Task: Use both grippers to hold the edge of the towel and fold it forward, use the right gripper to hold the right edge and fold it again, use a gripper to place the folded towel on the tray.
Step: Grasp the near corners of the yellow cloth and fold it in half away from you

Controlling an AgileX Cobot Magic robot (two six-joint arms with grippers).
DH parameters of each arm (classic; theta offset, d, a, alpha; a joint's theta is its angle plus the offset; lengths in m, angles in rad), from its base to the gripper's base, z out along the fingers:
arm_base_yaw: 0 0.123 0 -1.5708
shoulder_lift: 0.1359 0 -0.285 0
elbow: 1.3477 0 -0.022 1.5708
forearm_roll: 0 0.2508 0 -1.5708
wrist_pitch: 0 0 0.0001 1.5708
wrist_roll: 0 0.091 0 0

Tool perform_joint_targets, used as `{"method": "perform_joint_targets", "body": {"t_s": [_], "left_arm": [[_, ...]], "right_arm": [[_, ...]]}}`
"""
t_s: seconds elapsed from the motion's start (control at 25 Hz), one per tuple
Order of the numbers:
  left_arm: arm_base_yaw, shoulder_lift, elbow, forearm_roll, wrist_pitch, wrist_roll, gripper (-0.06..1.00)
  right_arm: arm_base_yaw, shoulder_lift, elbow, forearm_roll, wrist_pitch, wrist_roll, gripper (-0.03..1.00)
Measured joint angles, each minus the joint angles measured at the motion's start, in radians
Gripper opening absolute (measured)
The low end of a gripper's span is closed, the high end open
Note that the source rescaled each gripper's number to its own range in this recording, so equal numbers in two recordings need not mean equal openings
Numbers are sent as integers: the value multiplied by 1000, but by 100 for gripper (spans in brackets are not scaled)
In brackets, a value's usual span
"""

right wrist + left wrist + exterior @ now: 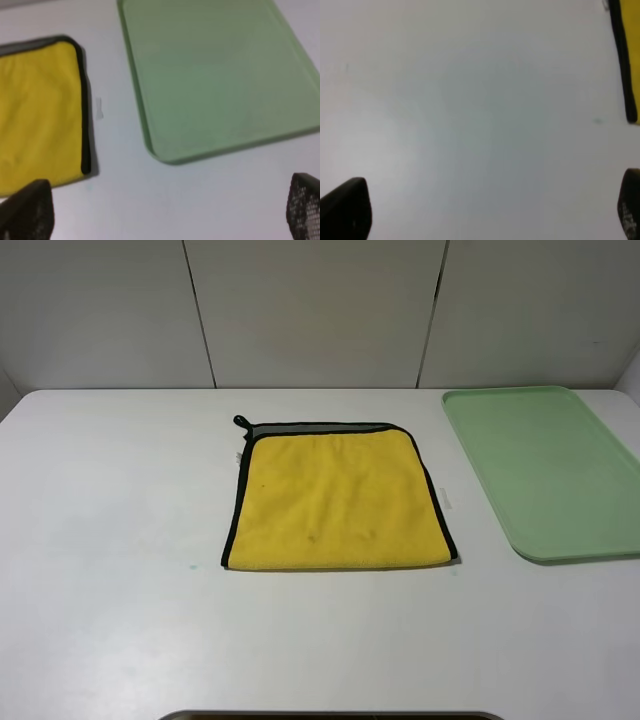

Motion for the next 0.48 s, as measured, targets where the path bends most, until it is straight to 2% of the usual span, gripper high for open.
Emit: {"method": "perform_joint_targets", "body": {"t_s": [0.16, 0.48], "left_arm": [[-3, 115, -20, 0, -33, 102, 99], [-91, 275, -70, 3, -132, 236, 98]], "right_arm": [[0, 138, -72, 2, -24, -36, 100], [0, 435, -240, 5, -96, -197, 100]]}}
